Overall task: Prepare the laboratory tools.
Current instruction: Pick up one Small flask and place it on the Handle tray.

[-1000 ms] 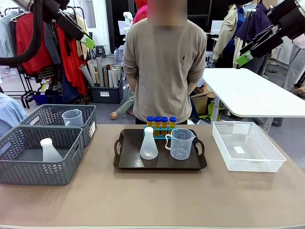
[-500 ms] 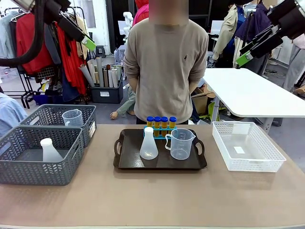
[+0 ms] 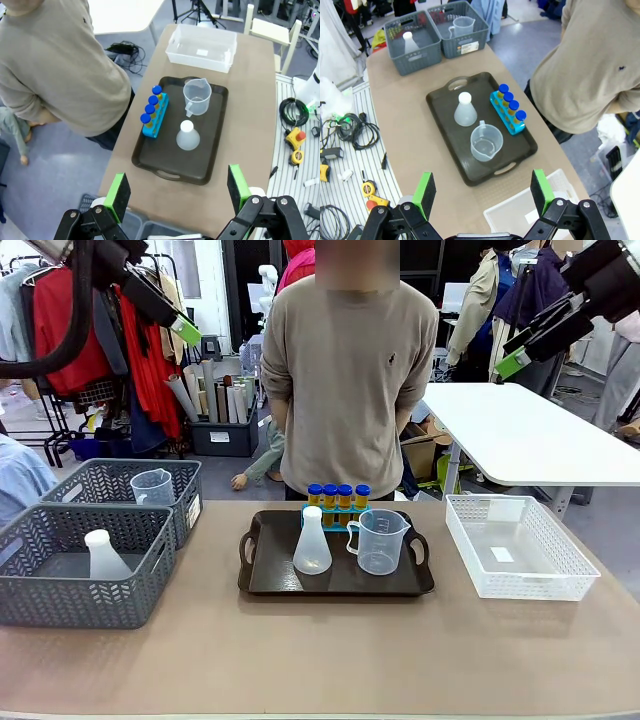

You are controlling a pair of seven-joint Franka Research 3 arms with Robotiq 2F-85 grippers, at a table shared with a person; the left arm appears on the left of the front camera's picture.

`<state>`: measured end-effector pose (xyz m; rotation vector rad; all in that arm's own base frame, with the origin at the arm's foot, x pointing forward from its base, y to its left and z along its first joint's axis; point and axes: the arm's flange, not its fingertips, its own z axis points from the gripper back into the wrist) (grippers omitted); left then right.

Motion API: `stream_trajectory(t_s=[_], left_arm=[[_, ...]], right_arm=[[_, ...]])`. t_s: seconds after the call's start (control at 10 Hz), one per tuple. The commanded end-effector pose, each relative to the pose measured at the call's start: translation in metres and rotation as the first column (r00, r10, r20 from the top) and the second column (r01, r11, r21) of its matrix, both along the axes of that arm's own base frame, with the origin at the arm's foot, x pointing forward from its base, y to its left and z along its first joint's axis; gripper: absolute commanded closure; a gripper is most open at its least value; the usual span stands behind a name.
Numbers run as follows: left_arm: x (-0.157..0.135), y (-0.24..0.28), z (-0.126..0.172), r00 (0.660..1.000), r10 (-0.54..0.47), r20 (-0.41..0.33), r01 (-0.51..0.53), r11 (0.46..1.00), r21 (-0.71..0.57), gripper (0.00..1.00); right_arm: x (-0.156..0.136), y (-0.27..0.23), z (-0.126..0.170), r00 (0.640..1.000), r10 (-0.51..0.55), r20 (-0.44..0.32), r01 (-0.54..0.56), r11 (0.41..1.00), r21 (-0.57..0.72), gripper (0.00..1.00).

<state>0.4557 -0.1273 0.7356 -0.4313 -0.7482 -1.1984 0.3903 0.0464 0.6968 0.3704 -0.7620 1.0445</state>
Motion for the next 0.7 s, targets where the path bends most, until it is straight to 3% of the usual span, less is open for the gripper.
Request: stream_trajectory(t_s=[0.0,0.6], left_arm=[[-0.0015,0.0009,0.0025,1.0,0.0,-0.006,0.0,1.0,-0.002,0.0],[-0.0015,0.0009,0.0025,1.0,0.0,-0.006,0.0,1.0,-0.002,0.0]], right_arm=[[0.0009,0.0004,0.0012,1.0,0.014,0.004,-0.014,1.0,0.026,0.0],[0.0009,0.0004,0.0012,1.0,0.014,0.004,-0.014,1.0,0.026,0.0]])
